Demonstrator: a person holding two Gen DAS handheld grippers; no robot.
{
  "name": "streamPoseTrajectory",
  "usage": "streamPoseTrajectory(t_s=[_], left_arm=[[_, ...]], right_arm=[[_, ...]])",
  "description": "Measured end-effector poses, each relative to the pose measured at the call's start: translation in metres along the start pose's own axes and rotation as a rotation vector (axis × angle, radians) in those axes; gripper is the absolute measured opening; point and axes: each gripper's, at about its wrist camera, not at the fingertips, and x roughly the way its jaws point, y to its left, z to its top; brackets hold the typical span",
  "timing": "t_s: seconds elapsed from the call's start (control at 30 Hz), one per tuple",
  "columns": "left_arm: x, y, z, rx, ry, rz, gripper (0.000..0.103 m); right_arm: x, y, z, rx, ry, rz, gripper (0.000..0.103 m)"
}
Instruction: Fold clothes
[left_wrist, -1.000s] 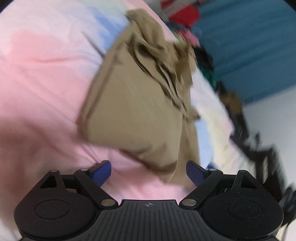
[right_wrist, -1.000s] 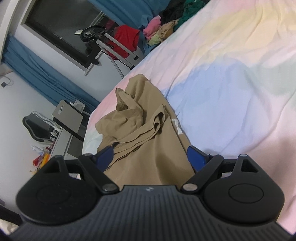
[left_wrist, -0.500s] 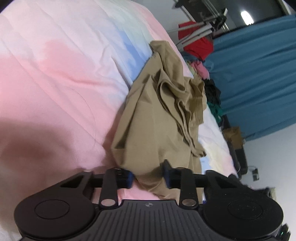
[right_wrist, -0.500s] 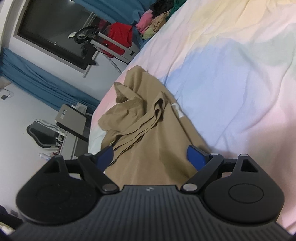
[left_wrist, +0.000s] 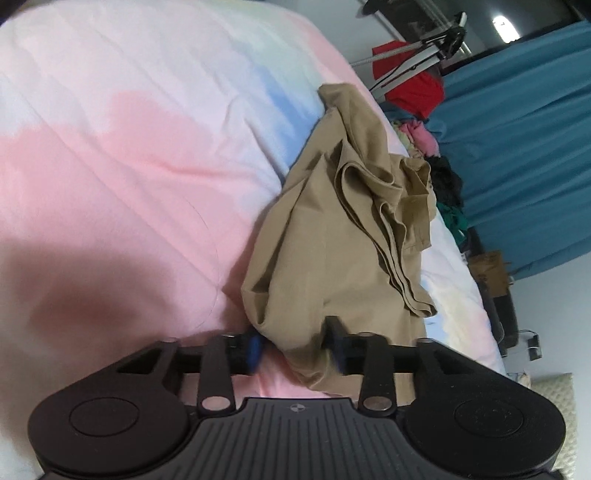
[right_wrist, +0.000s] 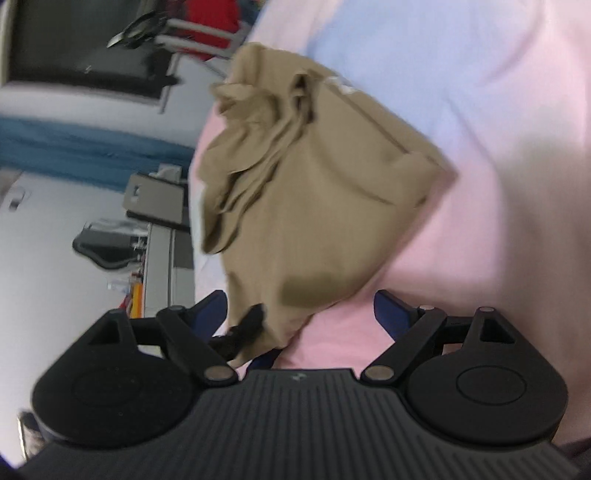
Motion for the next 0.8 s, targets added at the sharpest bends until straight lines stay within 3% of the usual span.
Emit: streamPoseTrajectory(t_s=[0.1, 0.2, 0.33, 0.4, 0.5, 0.57, 0.8], left_arm=[[0.005, 0.001, 0.0, -0.015, 0.005, -0.017, 0.047], [0.006, 0.002, 0.0, -0.031, -0.01, -0.023, 0.04], [0.001, -0.001, -0.001, -0.02, -0.049, -0.055, 0.017], [-0.003, -0.006, -0.002, 0.007, -0.074, -0.079, 0.015], [-0.008, -0.013, -0.004, 0.051, -0.104, -0.101, 0.012], [-0.013, -0.017, -0.006, 0.078, -0.123, -0.111, 0.011], [-0.067, -0.042, -0.014, 0.124, -0.217, -0.188, 0.008]], right_arm=[[0.003, -0.005, 0.005, 0.011, -0.026, -0.023, 0.077], [-0.003, -0.01, 0.007, 0.033, -0.088, -0.054, 0.067], [-0.011, -0.013, 0.01, 0.007, -0.2, -0.091, 0.066], [-0.01, -0.012, 0.013, -0.008, -0.231, -0.104, 0.063], [-0.011, -0.014, 0.018, -0.039, -0.257, -0.147, 0.017], [-0.014, -0.013, 0.02, -0.05, -0.276, -0.136, 0.014], [-0.064, 0.032, 0.01, -0.196, -0.401, 0.028, 0.01]])
